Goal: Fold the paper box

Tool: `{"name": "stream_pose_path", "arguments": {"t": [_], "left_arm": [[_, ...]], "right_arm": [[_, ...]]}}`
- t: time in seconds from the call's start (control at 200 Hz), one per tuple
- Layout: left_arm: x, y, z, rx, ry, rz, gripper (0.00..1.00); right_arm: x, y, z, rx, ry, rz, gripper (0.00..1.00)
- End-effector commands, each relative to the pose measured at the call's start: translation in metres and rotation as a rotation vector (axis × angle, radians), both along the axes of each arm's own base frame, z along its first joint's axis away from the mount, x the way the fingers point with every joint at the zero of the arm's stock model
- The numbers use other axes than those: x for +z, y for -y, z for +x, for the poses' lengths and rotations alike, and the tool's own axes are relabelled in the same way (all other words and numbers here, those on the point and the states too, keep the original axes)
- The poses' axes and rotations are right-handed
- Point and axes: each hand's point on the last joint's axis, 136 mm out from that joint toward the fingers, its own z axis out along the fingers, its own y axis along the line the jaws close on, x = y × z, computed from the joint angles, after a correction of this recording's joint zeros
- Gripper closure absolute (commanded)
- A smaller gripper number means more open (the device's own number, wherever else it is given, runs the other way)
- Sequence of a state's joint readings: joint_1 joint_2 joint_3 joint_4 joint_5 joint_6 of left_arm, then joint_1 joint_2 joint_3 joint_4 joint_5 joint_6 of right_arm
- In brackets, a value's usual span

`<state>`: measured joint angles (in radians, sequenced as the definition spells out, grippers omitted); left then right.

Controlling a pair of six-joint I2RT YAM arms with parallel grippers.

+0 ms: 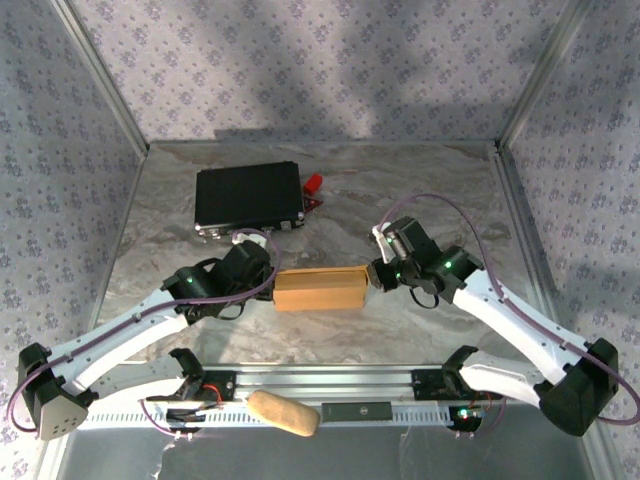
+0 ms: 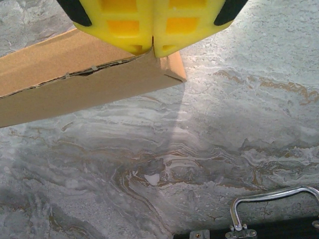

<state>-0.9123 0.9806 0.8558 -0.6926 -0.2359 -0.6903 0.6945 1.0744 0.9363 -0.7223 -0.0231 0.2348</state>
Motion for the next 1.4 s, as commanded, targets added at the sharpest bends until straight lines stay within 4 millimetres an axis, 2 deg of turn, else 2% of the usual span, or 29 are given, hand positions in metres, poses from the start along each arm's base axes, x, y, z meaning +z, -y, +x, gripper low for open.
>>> {"name": "stream_pose_path", "arguments": {"t": [0.0, 0.445, 0.695, 0.8, 1.394], "left_arm": [[-0.004, -0.004, -0.007, -0.019, -0.031, 0.043, 1.00], [-0.003, -0.003, -0.006, -0.017, -0.030, 0.046, 1.00], [-0.001, -0.004, -0.006, -0.017, -0.027, 0.043, 1.00], [-0.002, -0.003, -0.006, -0.019, -0.030, 0.044, 1.00], [-0.001, 0.000, -0.004, -0.010, -0.021, 0.026, 1.00]], "right_arm": [[0.013, -0.006, 0.003, 0.023, 0.027, 0.021, 0.75], [0.018, -0.018, -0.002, 0.042, 0.028, 0.050, 0.90], [0.023, -0.022, -0.004, 0.015, -0.002, 0.079, 0.94], [0.023, -0.022, -0.003, -0.011, -0.022, 0.080, 1.00], [0.021, -0.032, 0.000, -0.132, -0.081, 0.173, 1.00]]}}
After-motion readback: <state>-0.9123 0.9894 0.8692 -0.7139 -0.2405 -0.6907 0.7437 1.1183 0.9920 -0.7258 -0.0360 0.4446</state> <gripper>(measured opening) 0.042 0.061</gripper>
